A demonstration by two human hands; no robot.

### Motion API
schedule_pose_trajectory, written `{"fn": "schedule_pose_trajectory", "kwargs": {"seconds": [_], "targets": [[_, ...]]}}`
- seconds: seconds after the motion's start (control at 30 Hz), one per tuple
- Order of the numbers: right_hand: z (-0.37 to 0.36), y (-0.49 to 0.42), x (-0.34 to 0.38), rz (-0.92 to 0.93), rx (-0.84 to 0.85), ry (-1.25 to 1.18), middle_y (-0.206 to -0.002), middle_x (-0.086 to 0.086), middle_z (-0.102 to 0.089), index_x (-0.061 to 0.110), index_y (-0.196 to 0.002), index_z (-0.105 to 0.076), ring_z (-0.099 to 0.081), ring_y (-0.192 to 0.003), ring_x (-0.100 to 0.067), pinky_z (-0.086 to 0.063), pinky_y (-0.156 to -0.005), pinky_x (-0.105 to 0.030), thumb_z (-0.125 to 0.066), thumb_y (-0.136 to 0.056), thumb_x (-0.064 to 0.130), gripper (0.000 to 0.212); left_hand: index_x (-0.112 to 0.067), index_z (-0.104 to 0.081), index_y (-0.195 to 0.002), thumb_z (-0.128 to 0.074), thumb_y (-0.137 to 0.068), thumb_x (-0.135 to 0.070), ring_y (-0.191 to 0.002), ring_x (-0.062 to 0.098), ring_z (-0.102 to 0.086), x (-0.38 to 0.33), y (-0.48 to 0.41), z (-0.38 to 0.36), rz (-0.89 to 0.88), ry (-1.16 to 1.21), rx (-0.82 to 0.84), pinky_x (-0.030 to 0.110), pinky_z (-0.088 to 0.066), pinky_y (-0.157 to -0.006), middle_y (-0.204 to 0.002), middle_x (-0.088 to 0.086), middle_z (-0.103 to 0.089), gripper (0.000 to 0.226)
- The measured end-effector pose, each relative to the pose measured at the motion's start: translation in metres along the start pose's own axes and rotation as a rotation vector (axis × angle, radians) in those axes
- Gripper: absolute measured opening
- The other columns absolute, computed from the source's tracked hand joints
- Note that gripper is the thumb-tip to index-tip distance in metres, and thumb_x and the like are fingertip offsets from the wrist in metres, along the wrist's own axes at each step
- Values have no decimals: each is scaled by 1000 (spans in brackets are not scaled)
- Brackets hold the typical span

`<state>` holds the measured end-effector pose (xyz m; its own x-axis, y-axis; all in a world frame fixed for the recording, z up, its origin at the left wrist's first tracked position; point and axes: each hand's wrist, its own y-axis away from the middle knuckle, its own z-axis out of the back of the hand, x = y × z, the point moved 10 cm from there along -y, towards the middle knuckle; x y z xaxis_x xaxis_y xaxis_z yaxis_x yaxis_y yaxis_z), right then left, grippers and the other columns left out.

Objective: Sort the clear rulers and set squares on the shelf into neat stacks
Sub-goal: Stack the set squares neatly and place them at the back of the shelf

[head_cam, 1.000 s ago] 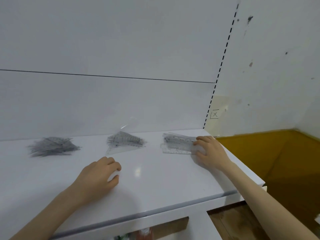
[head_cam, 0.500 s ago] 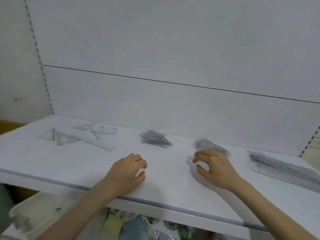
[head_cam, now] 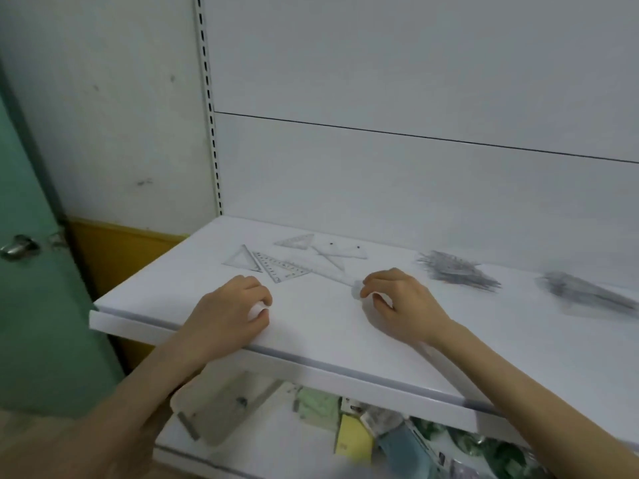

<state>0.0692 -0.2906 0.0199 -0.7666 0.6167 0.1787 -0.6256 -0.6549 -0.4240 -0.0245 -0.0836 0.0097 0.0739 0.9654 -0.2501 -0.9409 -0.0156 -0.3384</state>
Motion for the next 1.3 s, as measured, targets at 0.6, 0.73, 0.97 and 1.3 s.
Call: {"fn": "schedule_pose_trajectory", "kwargs": {"seconds": [0.6,0.73,0.97,1.3], "targets": [[-96,-127,70,-49,344,-7,-115,0,-65,13,-114,-64,-47,-117,-24,-44,-93,-42,-62,-84,56,52,-20,-51,-137,-55,-89,-49,-135,12,-35,108,-93,-29,41,94,266,20,-21,-107,-147,-4,-43,56],[-102,-129,73,-21,329,-34,-101,-3,-66,14,-90,-70,-52,-107,-26,-48,-85,-44,-69,-79,53,40,-23,-61,-120,-3,-62,-75,-112,15,-50,96,-89,-29,-99,-167,329,27,-38,-91,-122,-4,-60,97],[-93,-119,84,-65,285,-31,-66,-15,-58,14,-53,-46,-53,-76,-30,-48,-61,-38,-66,-76,31,34,-29,-62,-123,-4,-59,-74,-115,14,-51,83,-80,-24,-165,-164,286,24,-36,-96,-123,-8,-62,97],[-56,-38,116,105,239,28,-78,-1,-61,12,-77,-59,-51,-82,-24,-47,-65,-37,-56,-89,41,32,-37,-48,-135,-42,-75,-70,-140,-2,-23,50,-31,-26,-187,99,333,13,-10,-109,-143,-26,-33,69]]}}
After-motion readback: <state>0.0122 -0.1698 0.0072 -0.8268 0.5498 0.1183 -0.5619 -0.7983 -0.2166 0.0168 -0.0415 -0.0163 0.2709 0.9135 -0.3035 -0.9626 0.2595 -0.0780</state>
